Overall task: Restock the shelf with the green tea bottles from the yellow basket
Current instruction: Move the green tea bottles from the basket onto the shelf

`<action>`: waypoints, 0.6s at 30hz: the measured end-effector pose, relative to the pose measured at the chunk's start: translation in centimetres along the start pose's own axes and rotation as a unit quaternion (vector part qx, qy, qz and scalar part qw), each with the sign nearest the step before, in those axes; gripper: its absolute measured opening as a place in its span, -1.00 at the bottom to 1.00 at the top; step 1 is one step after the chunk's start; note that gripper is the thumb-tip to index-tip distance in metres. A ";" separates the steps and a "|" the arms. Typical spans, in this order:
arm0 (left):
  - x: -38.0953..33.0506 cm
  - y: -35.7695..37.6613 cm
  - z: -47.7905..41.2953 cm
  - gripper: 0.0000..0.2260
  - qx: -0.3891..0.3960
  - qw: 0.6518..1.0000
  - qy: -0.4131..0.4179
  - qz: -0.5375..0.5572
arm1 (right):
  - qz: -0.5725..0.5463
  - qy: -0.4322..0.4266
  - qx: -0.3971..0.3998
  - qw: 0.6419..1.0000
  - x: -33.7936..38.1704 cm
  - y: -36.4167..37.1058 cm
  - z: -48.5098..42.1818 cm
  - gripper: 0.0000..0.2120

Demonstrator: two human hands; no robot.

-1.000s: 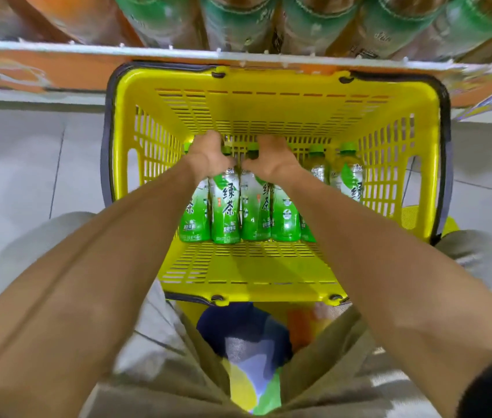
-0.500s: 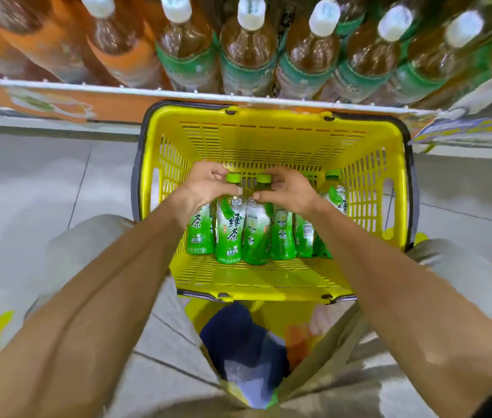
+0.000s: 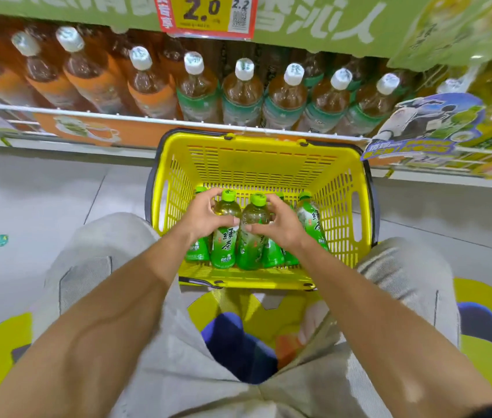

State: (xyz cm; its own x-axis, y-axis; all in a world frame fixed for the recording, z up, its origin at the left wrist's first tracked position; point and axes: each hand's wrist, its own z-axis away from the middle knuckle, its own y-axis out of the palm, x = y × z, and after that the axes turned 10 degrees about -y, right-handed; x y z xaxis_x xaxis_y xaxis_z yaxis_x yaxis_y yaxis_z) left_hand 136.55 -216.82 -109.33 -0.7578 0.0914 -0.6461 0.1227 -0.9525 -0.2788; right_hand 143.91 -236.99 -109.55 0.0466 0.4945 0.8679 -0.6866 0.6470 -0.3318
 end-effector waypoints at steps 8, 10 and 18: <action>-7.4 -4.2 5.9 -0.43 0.013 0.996 0.091 -0.004 | -0.015 -0.087 -0.039 0.995 6.8 -4.3 1.6 -0.28; -10.3 -5.3 7.8 -0.55 0.005 0.992 0.128 0.003 | -0.020 -0.116 -0.052 0.992 9.6 -6.1 2.0 -0.39; -22.9 -9.3 16.7 -0.53 -0.059 0.963 0.264 -0.004 | 0.022 -0.231 -0.122 0.965 22.7 -14.0 4.7 -0.37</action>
State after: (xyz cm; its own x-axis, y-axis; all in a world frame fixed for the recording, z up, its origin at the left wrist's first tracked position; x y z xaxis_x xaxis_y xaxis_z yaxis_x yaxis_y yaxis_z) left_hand 142.07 -214.94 -80.05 -0.3314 0.2632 -0.9060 0.2146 -0.9141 -0.3441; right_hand 151.16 -237.60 -83.45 -0.3450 0.2496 0.9048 -0.4867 0.7767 -0.3999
